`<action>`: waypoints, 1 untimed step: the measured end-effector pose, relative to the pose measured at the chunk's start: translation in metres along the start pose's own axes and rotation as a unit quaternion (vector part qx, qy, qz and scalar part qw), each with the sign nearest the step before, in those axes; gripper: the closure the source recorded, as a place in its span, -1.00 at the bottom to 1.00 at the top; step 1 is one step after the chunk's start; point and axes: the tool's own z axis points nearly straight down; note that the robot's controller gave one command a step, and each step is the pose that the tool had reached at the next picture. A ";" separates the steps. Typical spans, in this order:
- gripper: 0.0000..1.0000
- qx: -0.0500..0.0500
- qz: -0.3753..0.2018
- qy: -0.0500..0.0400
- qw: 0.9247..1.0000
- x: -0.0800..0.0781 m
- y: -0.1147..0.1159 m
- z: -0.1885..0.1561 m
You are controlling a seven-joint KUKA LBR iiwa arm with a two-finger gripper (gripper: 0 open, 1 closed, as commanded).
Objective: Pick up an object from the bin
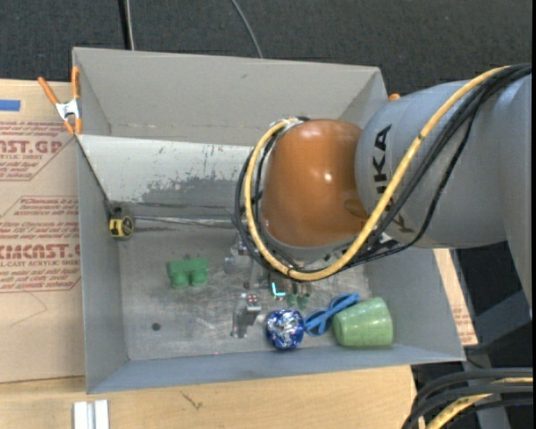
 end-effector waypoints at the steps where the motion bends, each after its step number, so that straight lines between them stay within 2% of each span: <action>1: -1.00 -0.002 -0.120 -0.008 0.993 -0.049 -0.095 0.116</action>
Offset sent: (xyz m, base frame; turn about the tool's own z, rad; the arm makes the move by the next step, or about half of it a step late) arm 0.0458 -0.0968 -0.1175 -0.2417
